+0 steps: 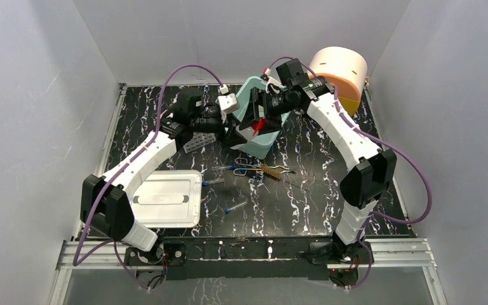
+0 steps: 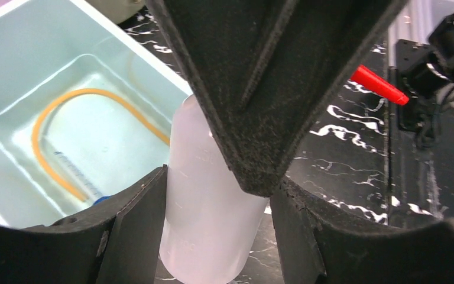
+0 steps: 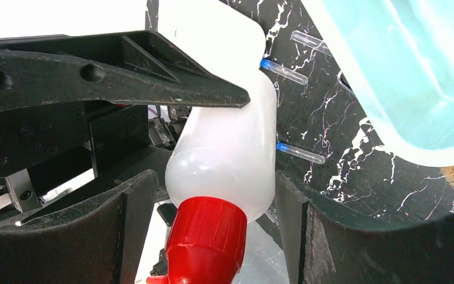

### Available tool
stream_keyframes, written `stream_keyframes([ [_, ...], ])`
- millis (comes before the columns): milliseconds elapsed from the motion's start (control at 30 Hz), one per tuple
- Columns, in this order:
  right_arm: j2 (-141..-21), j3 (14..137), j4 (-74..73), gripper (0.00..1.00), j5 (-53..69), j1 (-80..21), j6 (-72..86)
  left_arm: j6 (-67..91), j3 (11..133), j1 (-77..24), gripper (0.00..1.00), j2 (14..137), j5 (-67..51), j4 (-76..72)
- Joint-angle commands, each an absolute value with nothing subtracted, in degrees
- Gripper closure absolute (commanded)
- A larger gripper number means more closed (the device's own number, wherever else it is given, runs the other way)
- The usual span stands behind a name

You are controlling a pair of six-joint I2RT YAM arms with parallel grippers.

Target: Organize the chemistry lab equipment

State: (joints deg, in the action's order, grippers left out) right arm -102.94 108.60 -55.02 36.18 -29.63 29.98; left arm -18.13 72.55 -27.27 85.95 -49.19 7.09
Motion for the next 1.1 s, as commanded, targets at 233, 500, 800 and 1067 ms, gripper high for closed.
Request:
stream_keyframes([
  [233,-104.3,113.7,-54.6,0.23,31.3,-29.7,31.2,-18.6,71.6,-27.5,0.78,85.5,-40.6,0.3],
  [500,-103.1,109.8,-42.8,0.22,27.3,-29.8,35.5,-15.2,70.7,-27.5,0.76,85.1,-43.3,-3.9],
  [800,-104.2,110.4,-45.7,0.29,28.4,-29.8,36.4,-12.6,71.5,-27.5,0.77,86.7,-34.7,-5.0],
  [1067,-105.9,112.0,-47.6,0.34,27.6,-29.7,35.0,-11.4,72.2,-27.5,0.75,87.6,-33.6,-5.3],
])
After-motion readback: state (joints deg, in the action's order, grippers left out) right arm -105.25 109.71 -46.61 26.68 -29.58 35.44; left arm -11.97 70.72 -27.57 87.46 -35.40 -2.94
